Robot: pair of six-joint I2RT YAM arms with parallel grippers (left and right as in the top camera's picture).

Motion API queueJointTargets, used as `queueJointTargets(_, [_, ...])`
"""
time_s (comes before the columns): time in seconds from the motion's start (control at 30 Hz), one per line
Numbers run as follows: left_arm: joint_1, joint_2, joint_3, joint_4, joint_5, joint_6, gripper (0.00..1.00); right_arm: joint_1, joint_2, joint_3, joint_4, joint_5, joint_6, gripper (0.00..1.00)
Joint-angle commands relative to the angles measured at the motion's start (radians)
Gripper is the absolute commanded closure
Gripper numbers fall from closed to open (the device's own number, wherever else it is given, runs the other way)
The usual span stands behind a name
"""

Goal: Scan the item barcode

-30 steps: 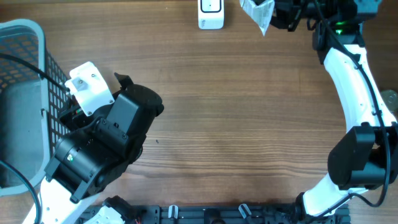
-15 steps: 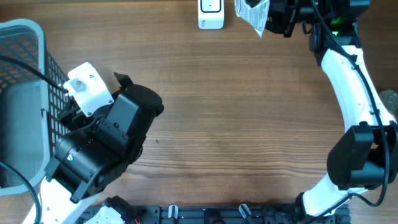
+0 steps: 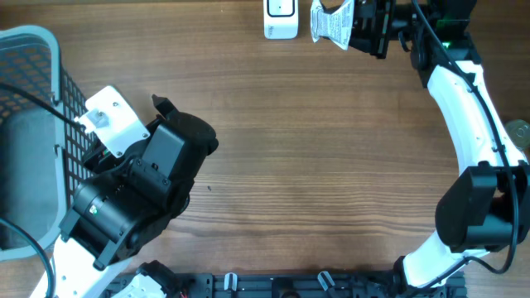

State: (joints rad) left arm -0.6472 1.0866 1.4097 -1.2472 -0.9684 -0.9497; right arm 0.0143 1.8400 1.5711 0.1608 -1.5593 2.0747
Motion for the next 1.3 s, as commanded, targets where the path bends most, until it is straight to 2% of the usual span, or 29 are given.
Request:
queueJointTargets(0.0, [-0.003,0.002,0.002,0.000,0.035,-0.078,0.00,-0.006,0.040,0.006,-0.007,-0.036,-0.003,0.95])
queueJointTargets(0.17, [-0.003,0.004,0.002,0.002,0.087,-0.107,0.00,-0.006,0.079,0.006,-0.093,-0.028,-0.004,0.95])
queueJointTargets(0.27, [-0.002,0.004,0.002,0.001,0.086,-0.106,0.00,-0.004,0.095,0.006,-0.076,-0.022,-0.042,0.95])
queueJointTargets(0.33, [-0.002,0.004,0.002,0.001,0.085,-0.106,0.00,-0.003,0.100,0.006,0.008,-0.002,-0.131,0.95])
queueJointTargets(0.43, [-0.002,0.006,0.002,0.001,0.085,-0.105,0.00,-0.008,0.100,0.006,0.265,-0.018,-0.249,0.95])
queueJointTargets(0.53, [-0.002,0.011,0.002,0.001,0.085,-0.106,0.00,-0.008,0.100,0.006,0.560,-0.055,-0.292,0.95])
queueJointTargets(0.7, [-0.002,0.027,0.002,0.000,0.078,-0.101,0.00,-0.007,0.100,0.006,1.052,-0.055,-0.291,0.95])
queueJointTargets(0.8, [-0.002,0.041,0.002,-0.001,0.078,-0.077,0.00,-0.006,0.100,0.006,1.225,-0.051,-0.278,0.95])
queueJointTargets(1.07, [-0.002,0.089,0.002,-0.003,0.052,-0.049,0.00,0.004,0.100,0.006,1.426,-0.052,-0.325,0.96])
queueJointTargets(1.27, [-0.002,0.105,0.002,0.030,0.053,-0.050,0.00,0.004,0.100,0.006,1.302,-0.050,-0.285,0.96])
